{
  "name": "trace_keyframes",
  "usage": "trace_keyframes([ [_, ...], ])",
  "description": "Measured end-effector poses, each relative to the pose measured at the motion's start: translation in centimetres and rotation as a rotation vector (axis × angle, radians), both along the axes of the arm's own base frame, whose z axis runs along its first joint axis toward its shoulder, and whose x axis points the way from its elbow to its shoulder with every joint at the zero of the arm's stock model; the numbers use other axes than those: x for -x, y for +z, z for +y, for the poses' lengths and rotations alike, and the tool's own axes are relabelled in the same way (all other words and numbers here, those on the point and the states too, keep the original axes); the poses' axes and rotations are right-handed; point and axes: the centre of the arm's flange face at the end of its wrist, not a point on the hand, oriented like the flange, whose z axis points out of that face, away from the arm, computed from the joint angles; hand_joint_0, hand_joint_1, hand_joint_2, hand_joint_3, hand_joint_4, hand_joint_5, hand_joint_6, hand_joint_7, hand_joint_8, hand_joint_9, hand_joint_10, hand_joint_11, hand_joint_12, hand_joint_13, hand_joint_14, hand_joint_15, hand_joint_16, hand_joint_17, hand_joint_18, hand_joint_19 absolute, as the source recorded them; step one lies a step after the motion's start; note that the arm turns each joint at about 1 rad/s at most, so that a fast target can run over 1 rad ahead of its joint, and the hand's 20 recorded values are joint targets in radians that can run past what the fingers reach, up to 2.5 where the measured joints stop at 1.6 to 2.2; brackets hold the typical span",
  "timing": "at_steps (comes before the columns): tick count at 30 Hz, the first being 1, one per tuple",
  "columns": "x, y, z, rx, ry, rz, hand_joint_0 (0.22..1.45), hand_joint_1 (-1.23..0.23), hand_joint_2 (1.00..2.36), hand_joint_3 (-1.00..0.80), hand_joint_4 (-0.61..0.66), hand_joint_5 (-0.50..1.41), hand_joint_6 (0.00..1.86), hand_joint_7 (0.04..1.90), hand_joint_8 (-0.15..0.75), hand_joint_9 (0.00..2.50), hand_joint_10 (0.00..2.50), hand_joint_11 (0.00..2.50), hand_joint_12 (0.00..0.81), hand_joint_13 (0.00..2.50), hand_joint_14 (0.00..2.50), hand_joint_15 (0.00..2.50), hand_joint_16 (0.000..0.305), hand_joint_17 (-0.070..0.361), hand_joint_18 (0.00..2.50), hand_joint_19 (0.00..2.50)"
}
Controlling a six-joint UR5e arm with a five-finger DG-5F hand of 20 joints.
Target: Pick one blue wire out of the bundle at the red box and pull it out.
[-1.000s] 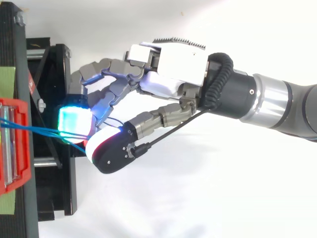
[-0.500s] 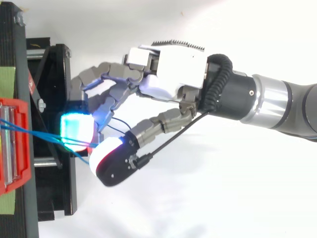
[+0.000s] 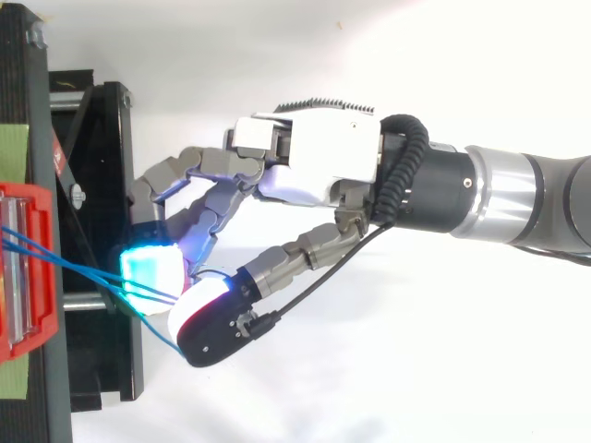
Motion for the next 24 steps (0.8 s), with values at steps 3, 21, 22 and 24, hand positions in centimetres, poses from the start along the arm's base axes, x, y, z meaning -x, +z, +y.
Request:
trace_keyframes([
  [3,0.03,-0.04,0.0,-0.007,0.002,0.003,0.57,-0.78,1.01,-0.18,0.12,-0.11,0.88,1.14,0.316,1.14,0.02,0.68,0.433,0.75,0.01,0.38,0.062,0.139,0.72,0.52],
  [21,0.11,-0.18,-0.02,-0.022,0.005,0.012,0.62,-0.87,1.02,-0.1,0.05,-0.12,0.89,1.27,0.264,1.14,0.02,0.78,0.372,0.75,0.02,0.4,0.049,0.11,0.68,0.53],
  [22,0.12,-0.18,-0.02,-0.022,0.005,0.012,0.63,-0.88,1.02,-0.1,0.04,-0.13,0.9,1.28,0.264,1.13,0.02,0.8,0.369,0.75,0.02,0.41,0.049,0.109,0.68,0.53],
  [24,0.11,-0.18,-0.02,-0.022,0.005,0.012,0.65,-0.89,1.02,-0.11,0.02,-0.13,0.91,1.26,0.263,1.11,0.02,0.81,0.36,0.73,0.02,0.41,0.047,0.107,0.66,0.53],
])
